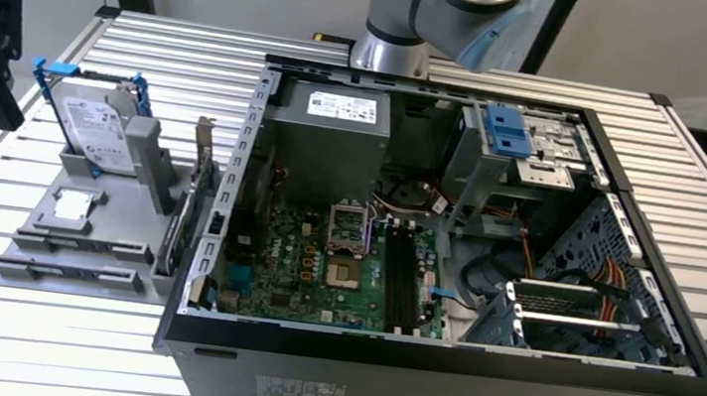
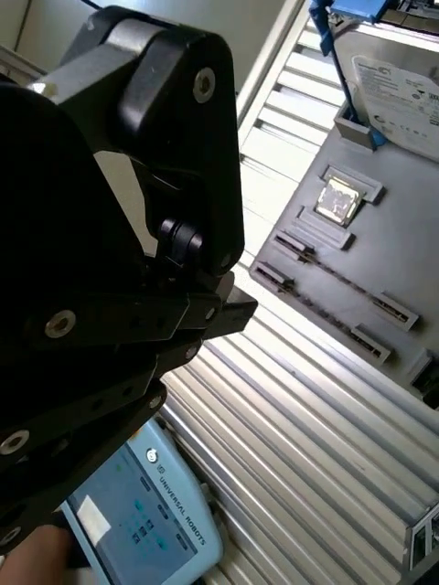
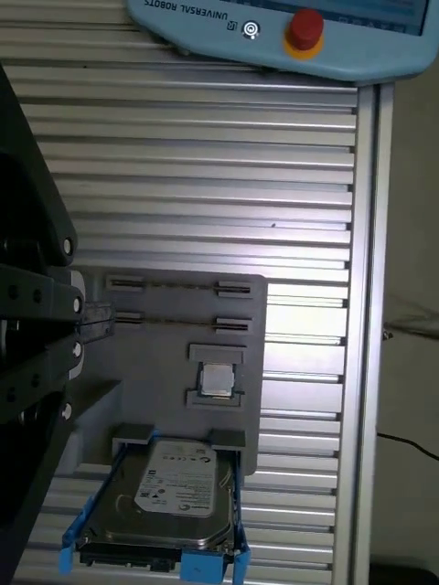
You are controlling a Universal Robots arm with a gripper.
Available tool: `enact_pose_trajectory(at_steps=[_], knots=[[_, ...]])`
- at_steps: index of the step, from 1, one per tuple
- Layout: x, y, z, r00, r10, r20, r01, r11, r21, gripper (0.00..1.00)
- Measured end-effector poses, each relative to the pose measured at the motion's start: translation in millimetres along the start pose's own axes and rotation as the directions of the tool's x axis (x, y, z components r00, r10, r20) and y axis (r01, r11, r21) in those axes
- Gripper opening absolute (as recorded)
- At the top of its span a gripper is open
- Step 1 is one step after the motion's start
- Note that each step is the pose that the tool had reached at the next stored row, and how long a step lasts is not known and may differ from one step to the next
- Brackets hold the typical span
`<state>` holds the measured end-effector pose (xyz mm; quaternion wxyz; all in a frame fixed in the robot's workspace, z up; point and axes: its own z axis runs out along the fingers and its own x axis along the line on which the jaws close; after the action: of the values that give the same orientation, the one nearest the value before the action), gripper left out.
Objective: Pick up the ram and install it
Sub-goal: 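Pick up the ram and move it above insertion slot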
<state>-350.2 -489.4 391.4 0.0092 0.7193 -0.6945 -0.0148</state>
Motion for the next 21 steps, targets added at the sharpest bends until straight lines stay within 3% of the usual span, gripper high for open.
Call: enact_pose_trajectory(at_steps=[9, 10, 21], knots=[[0.0, 0.0, 0.0, 1.0, -0.001, -0.0001, 0.001, 1.0, 0.0, 0.0], [0.0, 0.0, 0.0, 1.0, -0.001, -0.0001, 0.001, 1.0, 0.0, 1.0], [0.0, -0.1, 0.8, 1.0, -0.004, -0.0002, 0.004, 1.0, -0.0001, 1.0]])
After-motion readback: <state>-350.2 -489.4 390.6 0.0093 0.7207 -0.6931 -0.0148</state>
